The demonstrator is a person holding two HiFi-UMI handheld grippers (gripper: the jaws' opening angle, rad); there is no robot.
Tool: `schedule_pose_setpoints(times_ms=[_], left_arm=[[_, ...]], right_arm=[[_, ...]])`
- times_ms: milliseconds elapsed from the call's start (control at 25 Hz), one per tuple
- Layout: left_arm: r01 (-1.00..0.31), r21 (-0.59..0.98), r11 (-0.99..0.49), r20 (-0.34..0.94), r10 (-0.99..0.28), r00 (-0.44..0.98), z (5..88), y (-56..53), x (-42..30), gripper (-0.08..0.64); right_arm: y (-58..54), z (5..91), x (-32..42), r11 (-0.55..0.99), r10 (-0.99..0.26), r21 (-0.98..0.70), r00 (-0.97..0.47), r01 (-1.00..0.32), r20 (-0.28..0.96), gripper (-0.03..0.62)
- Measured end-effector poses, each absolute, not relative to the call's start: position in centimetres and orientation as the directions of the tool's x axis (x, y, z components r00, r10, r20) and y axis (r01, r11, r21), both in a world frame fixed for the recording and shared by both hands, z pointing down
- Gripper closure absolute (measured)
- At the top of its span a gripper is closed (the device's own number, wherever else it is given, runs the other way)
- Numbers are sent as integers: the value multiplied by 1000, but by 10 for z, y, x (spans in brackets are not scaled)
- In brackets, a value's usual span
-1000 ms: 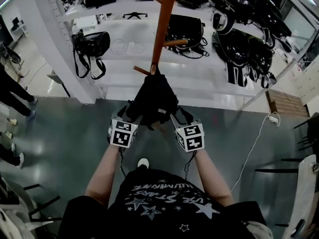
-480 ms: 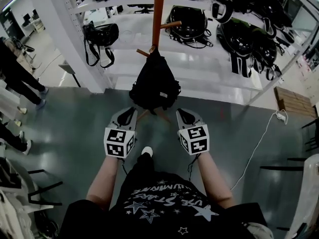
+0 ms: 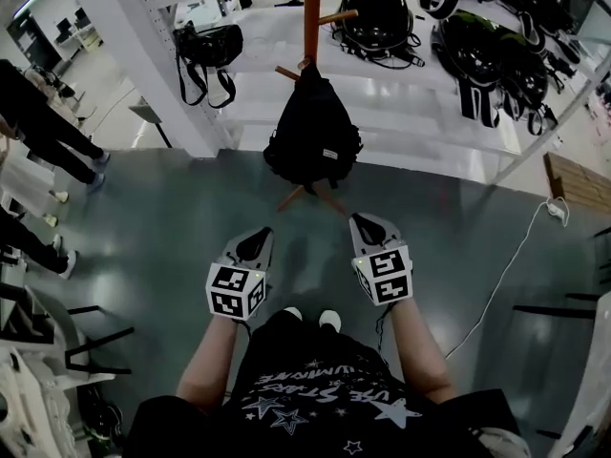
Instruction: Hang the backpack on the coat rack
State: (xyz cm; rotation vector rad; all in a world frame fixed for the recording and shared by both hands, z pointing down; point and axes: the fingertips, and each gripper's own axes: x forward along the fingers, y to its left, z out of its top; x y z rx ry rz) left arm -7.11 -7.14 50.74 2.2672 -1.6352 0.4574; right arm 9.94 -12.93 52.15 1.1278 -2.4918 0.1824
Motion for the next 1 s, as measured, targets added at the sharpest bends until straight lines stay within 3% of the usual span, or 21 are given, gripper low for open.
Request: schedule_pose_setpoints(times_ms=[440, 1000], left_arm=[[-931, 153, -330, 453, -814, 363, 544, -5, -88, 537], [-927, 136, -350, 434, -820, 373, 526, 127, -175, 537]], right_arm=[[-82, 535, 68, 660, -684, 55, -569, -749, 457, 581], [41, 502, -21, 666, -696, 78, -580, -742, 423, 581]])
